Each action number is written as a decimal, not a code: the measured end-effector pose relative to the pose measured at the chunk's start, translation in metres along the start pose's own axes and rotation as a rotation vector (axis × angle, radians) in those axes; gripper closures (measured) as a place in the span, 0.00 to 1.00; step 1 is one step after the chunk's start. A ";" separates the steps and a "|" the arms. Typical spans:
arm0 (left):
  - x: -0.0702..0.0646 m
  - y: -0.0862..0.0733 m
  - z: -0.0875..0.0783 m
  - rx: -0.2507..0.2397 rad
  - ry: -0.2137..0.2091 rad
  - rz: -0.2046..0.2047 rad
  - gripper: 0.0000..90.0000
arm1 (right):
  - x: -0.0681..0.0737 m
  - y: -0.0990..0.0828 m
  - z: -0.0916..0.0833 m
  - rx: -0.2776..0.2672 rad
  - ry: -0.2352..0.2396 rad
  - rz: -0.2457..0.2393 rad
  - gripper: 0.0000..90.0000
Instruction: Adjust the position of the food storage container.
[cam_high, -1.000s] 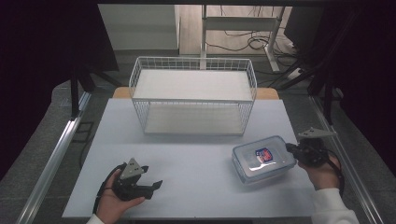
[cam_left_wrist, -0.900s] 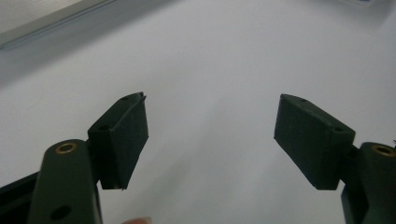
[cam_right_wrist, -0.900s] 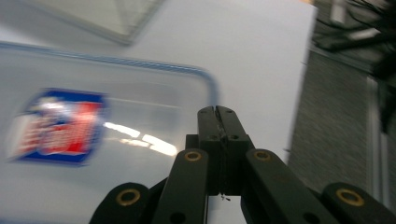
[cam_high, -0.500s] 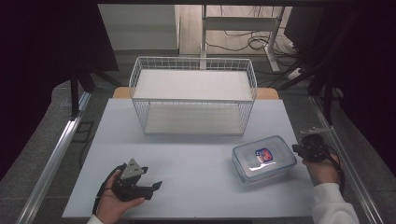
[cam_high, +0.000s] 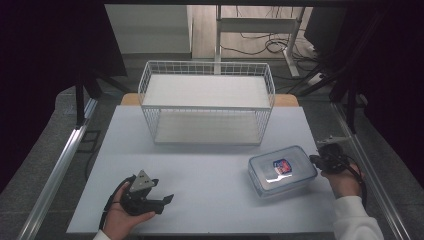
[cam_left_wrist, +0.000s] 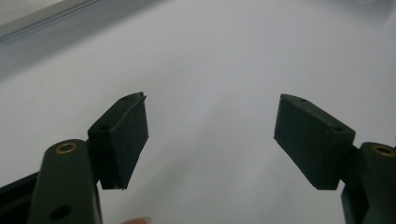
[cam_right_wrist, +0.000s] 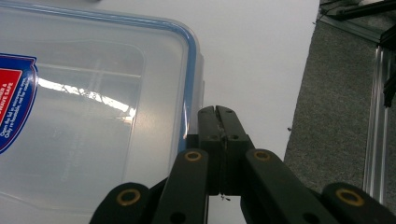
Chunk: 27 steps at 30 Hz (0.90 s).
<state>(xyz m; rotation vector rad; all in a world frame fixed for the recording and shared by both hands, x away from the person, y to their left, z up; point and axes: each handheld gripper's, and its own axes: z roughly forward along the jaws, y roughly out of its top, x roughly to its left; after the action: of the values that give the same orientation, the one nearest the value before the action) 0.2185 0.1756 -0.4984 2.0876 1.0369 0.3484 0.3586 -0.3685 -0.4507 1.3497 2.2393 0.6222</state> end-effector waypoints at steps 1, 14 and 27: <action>0.000 0.000 0.000 0.001 0.000 0.001 0.28 | 0.001 0.000 0.000 0.001 0.002 -0.002 0.99; 0.001 0.000 0.001 0.003 0.001 0.002 0.28 | 0.003 -0.001 -0.001 0.010 0.043 0.008 0.99; 0.000 0.000 0.000 0.001 0.000 0.000 0.28 | 0.032 0.003 -0.005 0.051 0.097 -0.034 0.99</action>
<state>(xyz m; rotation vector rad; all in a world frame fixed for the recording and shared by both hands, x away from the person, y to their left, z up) 0.2188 0.1757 -0.4986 2.0888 1.0377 0.3483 0.3446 -0.3397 -0.4497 1.3291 2.3650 0.6349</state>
